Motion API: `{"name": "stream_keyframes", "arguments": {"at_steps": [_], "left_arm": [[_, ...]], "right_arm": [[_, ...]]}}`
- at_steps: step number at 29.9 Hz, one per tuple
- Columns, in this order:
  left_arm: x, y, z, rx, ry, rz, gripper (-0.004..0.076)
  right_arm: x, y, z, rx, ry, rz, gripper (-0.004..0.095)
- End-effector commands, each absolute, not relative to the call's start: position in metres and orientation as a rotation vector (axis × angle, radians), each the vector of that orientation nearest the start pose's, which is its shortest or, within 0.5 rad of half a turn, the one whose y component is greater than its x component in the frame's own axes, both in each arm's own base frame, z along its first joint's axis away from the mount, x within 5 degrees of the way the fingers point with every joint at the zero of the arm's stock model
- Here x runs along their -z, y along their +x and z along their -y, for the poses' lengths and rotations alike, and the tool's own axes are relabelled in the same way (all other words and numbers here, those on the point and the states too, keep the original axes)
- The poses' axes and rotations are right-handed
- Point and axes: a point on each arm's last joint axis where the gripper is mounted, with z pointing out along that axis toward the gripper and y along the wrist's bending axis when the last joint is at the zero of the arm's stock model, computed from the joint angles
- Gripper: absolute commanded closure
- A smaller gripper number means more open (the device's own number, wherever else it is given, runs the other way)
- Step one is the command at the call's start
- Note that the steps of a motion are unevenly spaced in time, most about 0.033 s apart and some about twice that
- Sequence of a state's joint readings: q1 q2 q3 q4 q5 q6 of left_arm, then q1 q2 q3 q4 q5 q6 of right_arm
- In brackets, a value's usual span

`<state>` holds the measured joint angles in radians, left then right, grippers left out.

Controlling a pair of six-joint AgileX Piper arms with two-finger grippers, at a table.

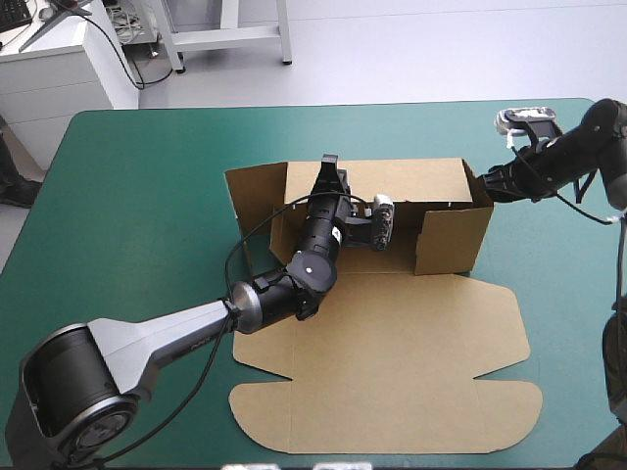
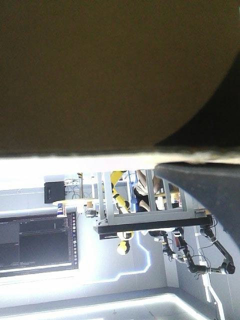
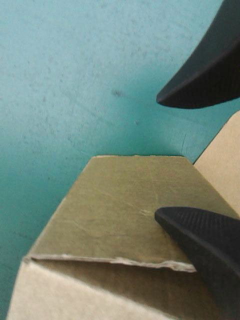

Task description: Fold the box

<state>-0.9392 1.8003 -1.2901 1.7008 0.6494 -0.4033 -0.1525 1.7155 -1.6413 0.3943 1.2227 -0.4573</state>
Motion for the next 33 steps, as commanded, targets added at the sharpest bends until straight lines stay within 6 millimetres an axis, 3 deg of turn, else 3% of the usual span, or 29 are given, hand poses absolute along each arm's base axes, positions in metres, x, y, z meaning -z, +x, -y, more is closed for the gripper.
{"name": "stream_keyframes", "arguments": {"at_steps": [1,8,14,22,29,33], "left_arm": [[-0.302,0.281,0.295,-0.857,1.446,-1.200,0.0732],[-0.302,0.281,0.295,-0.857,1.446,-1.200,0.0732],[-0.302,0.281,0.295,-0.857,1.446,-1.200,0.0732],[-0.302,0.281,0.295,-0.857,1.446,-1.200,0.0732],[-0.302,0.281,0.295,-0.857,1.446,-1.200,0.0732],[-0.302,0.281,0.295,-0.857,1.446,-1.200,0.0732]], "right_arm": [[-0.367,0.339,0.024,-0.411,-0.316,-2.483,0.0376],[-0.341,0.313,0.028,-0.479,-0.437,-2.389,0.0376],[-0.317,0.307,0.025,-0.499,-0.564,-2.389,0.0376],[-0.323,0.313,0.020,-0.476,-0.669,-2.233,0.0377],[-0.323,0.313,-0.004,-0.526,-0.771,-2.203,0.0378],[-0.325,0.322,-0.007,-0.466,-0.662,-2.192,0.0378]]}}
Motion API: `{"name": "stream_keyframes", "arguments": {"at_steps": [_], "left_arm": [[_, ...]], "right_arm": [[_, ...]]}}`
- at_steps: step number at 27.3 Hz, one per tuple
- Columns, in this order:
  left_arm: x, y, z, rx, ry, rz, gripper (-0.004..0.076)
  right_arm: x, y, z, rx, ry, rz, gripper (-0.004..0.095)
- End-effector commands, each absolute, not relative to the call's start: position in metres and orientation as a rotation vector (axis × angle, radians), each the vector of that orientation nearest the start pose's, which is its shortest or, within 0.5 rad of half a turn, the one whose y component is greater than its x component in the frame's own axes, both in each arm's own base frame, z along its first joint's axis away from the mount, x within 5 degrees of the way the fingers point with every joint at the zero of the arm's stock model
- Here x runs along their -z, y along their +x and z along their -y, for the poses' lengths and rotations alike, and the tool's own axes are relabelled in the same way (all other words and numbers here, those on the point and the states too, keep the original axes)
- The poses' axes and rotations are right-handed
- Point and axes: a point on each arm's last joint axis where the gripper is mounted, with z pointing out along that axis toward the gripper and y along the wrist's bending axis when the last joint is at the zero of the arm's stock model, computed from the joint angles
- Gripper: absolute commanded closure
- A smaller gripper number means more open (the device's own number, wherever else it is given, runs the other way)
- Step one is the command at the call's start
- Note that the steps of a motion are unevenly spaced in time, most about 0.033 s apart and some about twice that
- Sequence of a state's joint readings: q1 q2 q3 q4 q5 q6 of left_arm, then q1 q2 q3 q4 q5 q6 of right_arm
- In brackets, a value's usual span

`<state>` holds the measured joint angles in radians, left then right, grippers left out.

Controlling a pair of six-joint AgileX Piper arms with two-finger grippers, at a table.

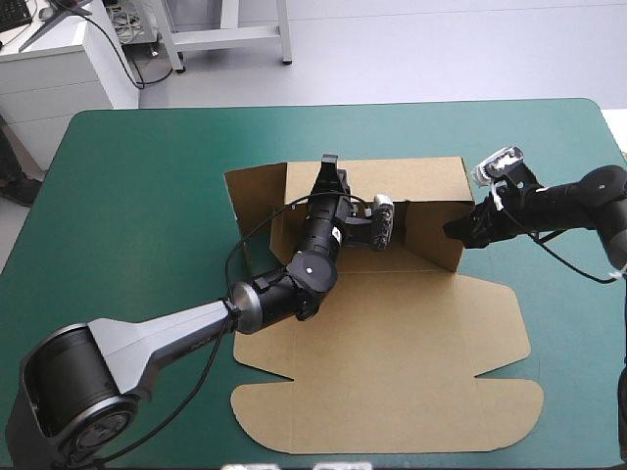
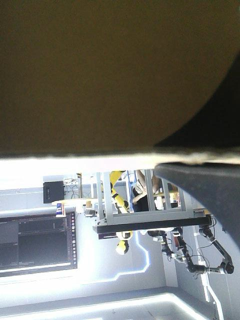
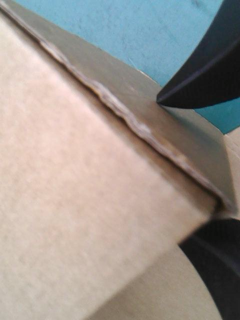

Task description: Fold the box

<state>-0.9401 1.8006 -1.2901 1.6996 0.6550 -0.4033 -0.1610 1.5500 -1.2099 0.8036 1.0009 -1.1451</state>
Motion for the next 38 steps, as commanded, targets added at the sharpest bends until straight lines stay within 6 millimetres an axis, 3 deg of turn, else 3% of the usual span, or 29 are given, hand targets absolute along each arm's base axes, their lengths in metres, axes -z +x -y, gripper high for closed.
{"name": "stream_keyframes", "arguments": {"at_steps": [1,11,24,28,31,35,38], "left_arm": [[-0.302,0.281,0.295,-0.857,1.446,-1.200,0.0732],[-0.302,0.281,0.295,-0.857,1.446,-1.200,0.0732],[-0.301,0.281,0.294,-0.864,1.452,-1.196,0.0732],[-0.301,0.281,0.294,-0.865,1.452,-1.196,0.0732],[-0.301,0.281,0.294,-0.865,1.452,-1.196,0.0732],[-0.301,0.281,0.295,-0.862,1.454,-1.195,0.0732],[-0.301,0.281,0.295,-0.859,1.455,-1.194,0.0732]], "right_arm": [[-0.325,0.324,-0.009,-0.456,-0.634,-2.187,0.0378],[-0.292,0.318,-0.029,-0.555,-0.515,-2.230,0.0378],[-0.288,0.312,-0.032,-0.587,-0.599,-2.269,0.0388],[-0.289,0.315,-0.030,-0.556,-0.569,-2.263,0.0524],[-0.290,0.319,-0.026,-0.523,-0.489,-2.259,0.0686],[-0.293,0.322,-0.027,-0.539,-0.411,-2.229,0.0705],[-0.293,0.322,-0.031,-0.555,-0.392,-2.238,0.0859]]}}
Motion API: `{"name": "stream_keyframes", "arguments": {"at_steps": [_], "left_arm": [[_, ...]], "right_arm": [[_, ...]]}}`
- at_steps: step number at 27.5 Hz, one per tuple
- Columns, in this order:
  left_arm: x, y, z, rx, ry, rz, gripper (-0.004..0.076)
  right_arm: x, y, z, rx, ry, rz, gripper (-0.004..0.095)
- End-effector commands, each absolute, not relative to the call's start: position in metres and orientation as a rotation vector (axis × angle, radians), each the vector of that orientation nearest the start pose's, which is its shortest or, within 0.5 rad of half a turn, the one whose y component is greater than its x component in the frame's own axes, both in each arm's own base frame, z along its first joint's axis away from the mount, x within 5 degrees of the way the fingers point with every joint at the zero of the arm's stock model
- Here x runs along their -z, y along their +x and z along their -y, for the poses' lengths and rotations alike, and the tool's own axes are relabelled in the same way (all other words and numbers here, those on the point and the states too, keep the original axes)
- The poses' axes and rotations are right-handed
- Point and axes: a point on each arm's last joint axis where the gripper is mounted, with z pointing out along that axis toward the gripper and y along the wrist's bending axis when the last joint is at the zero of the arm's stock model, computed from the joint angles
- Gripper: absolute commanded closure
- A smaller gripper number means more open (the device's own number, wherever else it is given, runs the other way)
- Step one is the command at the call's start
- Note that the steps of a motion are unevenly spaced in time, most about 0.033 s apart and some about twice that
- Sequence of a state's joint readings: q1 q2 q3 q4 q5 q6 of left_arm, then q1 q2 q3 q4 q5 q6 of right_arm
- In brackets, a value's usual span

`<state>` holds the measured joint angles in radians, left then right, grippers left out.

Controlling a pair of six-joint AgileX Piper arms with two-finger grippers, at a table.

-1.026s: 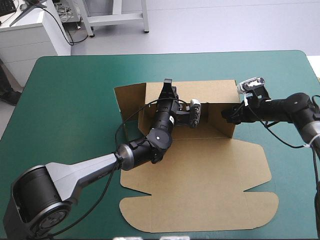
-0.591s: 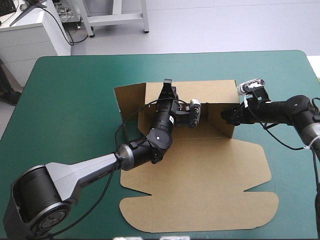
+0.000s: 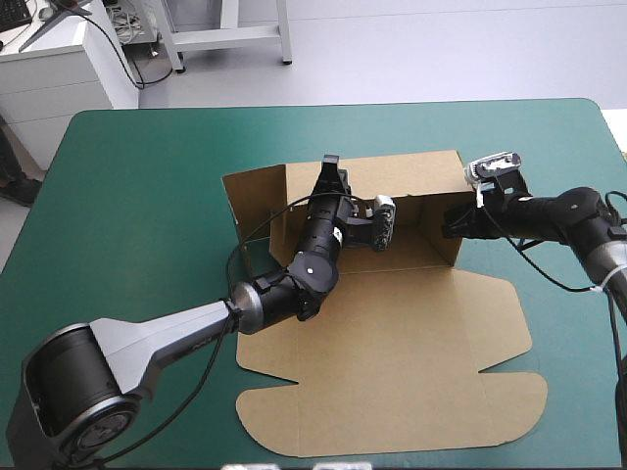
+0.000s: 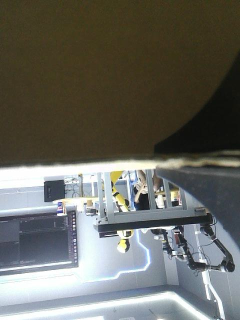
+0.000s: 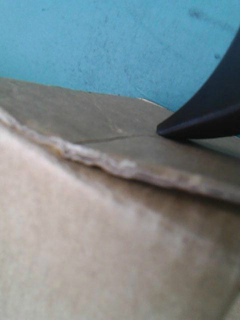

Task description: Fold the box

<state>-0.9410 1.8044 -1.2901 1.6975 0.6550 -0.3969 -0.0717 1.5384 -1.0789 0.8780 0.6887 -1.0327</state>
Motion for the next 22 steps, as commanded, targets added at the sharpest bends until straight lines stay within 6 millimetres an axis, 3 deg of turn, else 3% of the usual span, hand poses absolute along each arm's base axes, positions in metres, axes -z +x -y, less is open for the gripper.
{"name": "stream_keyframes", "arguments": {"at_steps": [1,6,11,22], "left_arm": [[-0.301,0.281,0.295,-0.857,1.453,-1.196,0.0732],[-0.301,0.281,0.295,-0.849,1.445,-1.203,0.0732],[-0.301,0.281,0.295,-0.849,1.445,-1.203,0.0732],[-0.301,0.281,0.295,-0.852,1.446,-1.199,0.0728]], "right_arm": [[-0.292,0.322,-0.032,-0.551,-0.382,-2.244,0.0891],[-0.289,0.322,-0.048,-0.483,-0.330,-2.298,0.0904],[-0.284,0.317,-0.067,-0.339,-0.386,-2.373,0.0904],[-0.280,0.314,-0.072,-0.289,-0.384,-2.426,0.0905]]}}
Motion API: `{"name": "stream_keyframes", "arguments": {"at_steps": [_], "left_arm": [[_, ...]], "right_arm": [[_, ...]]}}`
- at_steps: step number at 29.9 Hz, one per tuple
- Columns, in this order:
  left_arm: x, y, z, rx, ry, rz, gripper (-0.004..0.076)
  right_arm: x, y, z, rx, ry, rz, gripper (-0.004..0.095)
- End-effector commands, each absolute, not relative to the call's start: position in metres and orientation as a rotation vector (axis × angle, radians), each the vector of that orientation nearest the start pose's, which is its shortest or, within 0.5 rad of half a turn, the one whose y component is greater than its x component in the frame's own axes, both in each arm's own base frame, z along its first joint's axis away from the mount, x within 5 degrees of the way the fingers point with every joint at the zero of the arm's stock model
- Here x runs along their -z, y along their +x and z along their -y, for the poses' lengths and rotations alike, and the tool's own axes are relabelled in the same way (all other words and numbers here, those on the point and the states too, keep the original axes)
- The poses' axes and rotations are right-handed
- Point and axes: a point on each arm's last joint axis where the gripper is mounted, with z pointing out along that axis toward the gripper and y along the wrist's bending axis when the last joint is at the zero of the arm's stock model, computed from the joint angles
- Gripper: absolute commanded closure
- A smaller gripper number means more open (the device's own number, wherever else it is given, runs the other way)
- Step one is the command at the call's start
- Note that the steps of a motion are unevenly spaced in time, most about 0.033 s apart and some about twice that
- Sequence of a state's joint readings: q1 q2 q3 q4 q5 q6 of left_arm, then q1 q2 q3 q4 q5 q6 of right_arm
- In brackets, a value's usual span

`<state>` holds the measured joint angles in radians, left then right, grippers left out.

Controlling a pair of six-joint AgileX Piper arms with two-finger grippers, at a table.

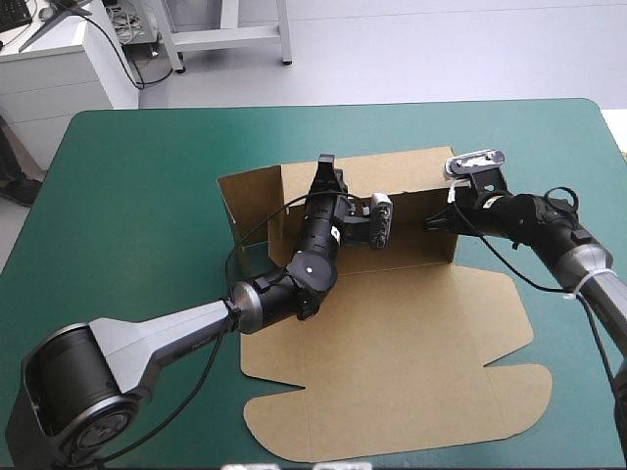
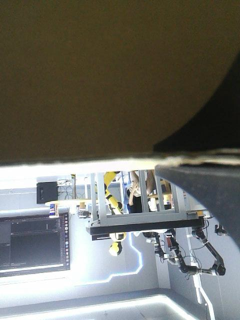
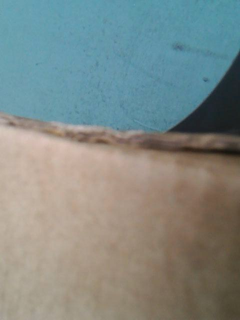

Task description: Fold the box

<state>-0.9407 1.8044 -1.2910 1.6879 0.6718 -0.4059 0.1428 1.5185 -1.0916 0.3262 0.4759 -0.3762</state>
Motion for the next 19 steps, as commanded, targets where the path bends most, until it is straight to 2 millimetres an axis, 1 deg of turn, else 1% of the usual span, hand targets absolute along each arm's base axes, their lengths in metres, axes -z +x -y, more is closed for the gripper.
{"name": "stream_keyframes", "arguments": {"at_steps": [1,4,7,8,11,12,13,16,19], "left_arm": [[-0.301,0.281,0.295,-0.852,1.446,-1.199,0.0719],[-0.302,0.281,0.295,-0.857,1.448,-1.190,0.0650],[-0.302,0.281,0.295,-0.858,1.448,-1.188,0.0512],[-0.302,0.281,0.295,-0.852,1.442,-1.193,0.0438],[-0.302,0.281,0.295,-0.833,1.412,-1.217,0.0324],[-0.302,0.282,0.294,-0.833,1.406,-1.222,0.0309],[-0.303,0.281,0.295,-0.838,1.402,-1.222,0.0313],[-0.306,0.277,0.296,-0.874,1.374,-1.229,0.0339],[-0.310,0.269,0.301,-0.894,1.350,-1.224,0.0370]], "right_arm": [[-0.280,0.313,-0.072,-0.291,-0.386,-2.433,0.0905],[-0.279,0.312,-0.072,-0.298,-0.390,-2.448,0.0905],[-0.279,0.311,-0.073,-0.303,-0.396,-2.458,0.0905],[-0.280,0.311,-0.073,-0.305,-0.399,-2.460,0.0905],[-0.287,0.312,-0.073,-0.311,-0.408,-2.461,0.0905],[-0.291,0.313,-0.074,-0.313,-0.409,-2.458,0.0905],[-0.294,0.314,-0.074,-0.310,-0.410,-2.451,0.0905],[-0.309,0.318,-0.074,-0.304,-0.388,-2.452,0.0905],[-0.316,0.321,-0.071,-0.251,-0.398,-2.493,0.0905]]}}
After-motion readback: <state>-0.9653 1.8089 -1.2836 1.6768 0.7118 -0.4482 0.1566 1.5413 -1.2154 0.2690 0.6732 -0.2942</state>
